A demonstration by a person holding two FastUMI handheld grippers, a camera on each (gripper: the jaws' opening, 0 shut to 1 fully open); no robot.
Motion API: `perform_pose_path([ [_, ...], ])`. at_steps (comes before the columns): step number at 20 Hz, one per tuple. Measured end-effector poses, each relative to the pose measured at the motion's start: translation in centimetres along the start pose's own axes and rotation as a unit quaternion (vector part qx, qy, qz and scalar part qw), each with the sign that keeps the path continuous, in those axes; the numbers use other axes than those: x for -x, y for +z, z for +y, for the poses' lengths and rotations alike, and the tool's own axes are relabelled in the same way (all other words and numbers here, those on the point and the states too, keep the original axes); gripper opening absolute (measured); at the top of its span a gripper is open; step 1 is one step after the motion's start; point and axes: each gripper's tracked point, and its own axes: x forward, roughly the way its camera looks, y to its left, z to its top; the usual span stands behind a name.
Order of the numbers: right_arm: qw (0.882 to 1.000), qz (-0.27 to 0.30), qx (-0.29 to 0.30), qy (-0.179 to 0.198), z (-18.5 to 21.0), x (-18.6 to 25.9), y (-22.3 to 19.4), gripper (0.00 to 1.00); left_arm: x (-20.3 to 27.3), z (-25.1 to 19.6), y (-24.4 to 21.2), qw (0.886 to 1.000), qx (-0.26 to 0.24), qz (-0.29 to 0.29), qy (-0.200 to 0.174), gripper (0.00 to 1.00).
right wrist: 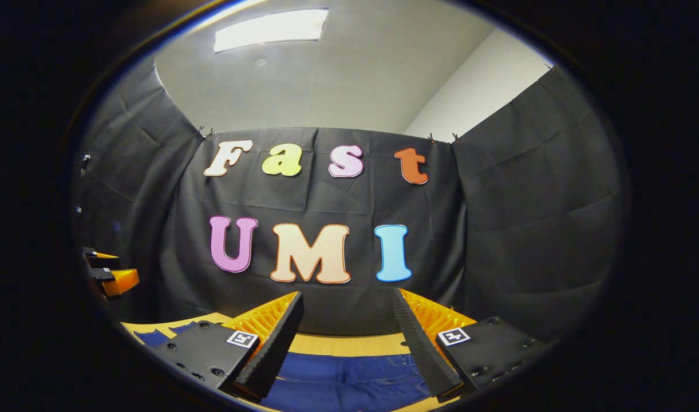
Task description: Grasp the waist and the cuffs of the jeans and fold them to make the two legs overlap; first hold the waist and fold one-third of the jeans toward the cuffs, then hold the cuffs and fold the remaining one-third in the same direction to finish folding.
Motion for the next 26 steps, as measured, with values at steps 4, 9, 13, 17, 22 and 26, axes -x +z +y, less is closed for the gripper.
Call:
perform_pose_path([
  [4,1.0,0.012,0.002,0.002,0.3,0.3,-1.2,0.98,0.3,0.7,-2.8,0.998,-0.044,0.031,-0.025,0.94],
  [9,0.999,0.032,-0.002,-0.004,-0.1,1.0,-3.0,0.98,1.2,2.3,-7.7,0.985,-0.135,0.086,-0.066,0.94],
  [13,0.999,0.04,0.001,-0.015,-1.1,1.7,-4.0,0.98,2.4,3.8,-12.1,0.954,-0.244,0.136,-0.105,0.95],
  [17,0.998,0.049,0.005,-0.038,-2.8,2.2,-4.9,0.99,3.9,4.7,-17.7,0.92,-0.324,0.178,-0.131,0.95],
  [22,0.996,0.057,0.007,-0.064,-4.5,3.0,-5.9,0.98,5.3,6.0,-24.6,0.867,-0.395,0.25,-0.17,0.95],
  [26,0.993,0.078,0.015,-0.086,-5.8,4.0,-7.4,0.98,6.7,8.1,-30.3,0.808,-0.458,0.309,-0.206,0.95],
])
